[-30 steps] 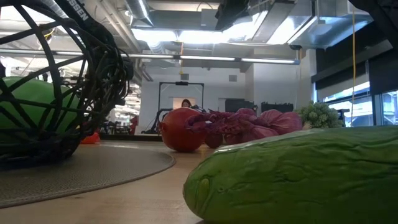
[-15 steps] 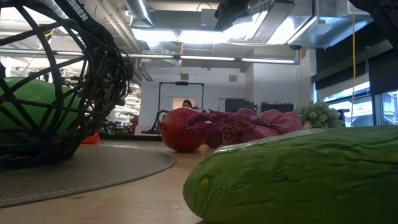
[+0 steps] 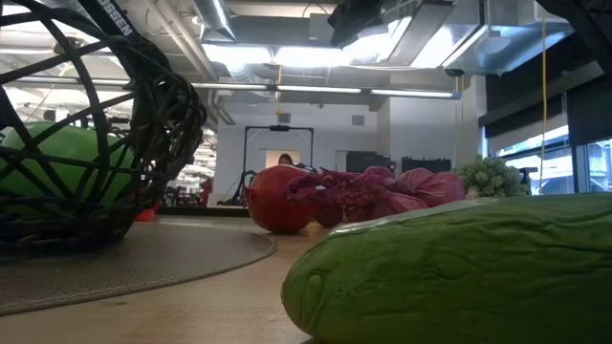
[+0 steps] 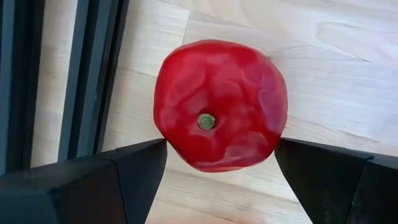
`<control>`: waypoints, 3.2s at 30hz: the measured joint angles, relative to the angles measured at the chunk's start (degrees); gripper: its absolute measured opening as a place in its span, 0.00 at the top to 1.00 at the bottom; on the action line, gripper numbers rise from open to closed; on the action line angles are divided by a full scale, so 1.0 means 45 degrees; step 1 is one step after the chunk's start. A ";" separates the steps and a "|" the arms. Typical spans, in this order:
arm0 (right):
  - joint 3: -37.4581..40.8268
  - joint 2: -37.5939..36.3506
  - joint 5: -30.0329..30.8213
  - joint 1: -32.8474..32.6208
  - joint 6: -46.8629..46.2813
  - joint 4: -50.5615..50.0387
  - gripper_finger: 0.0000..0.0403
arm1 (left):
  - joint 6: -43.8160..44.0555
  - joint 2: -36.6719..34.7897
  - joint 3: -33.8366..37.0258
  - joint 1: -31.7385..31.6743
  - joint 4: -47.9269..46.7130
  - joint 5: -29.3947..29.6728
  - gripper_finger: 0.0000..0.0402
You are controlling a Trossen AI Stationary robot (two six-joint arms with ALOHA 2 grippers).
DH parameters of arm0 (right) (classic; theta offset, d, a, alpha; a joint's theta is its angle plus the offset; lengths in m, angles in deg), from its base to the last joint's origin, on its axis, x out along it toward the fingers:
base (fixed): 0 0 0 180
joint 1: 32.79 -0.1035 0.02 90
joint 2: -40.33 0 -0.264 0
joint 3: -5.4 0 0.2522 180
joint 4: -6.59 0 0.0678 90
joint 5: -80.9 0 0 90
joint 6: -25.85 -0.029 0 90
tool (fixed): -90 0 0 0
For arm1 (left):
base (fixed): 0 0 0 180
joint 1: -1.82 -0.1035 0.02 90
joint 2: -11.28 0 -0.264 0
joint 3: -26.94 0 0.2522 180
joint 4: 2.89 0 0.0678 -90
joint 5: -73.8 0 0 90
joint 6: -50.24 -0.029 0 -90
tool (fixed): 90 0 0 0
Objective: Build produce basket
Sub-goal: Put the red tomato into the black wire basket
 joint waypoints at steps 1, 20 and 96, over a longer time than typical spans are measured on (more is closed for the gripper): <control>0.0000 0.0000 -0.0001 0.0000 0.0001 0.0000 0.84 | 0.0000 0.0000 0.0000 0.0000 0.0000 0.0000 0.28; 0.0000 0.0000 -0.0122 0.0000 0.0001 0.0003 0.84 | 0.0019 0.0000 0.0000 0.0000 0.0087 0.0087 0.39; 0.3177 0.0063 0.2573 0.1506 -0.0043 0.5921 0.84 | -0.0092 -0.1122 -0.0010 0.0146 -0.0102 0.0359 0.41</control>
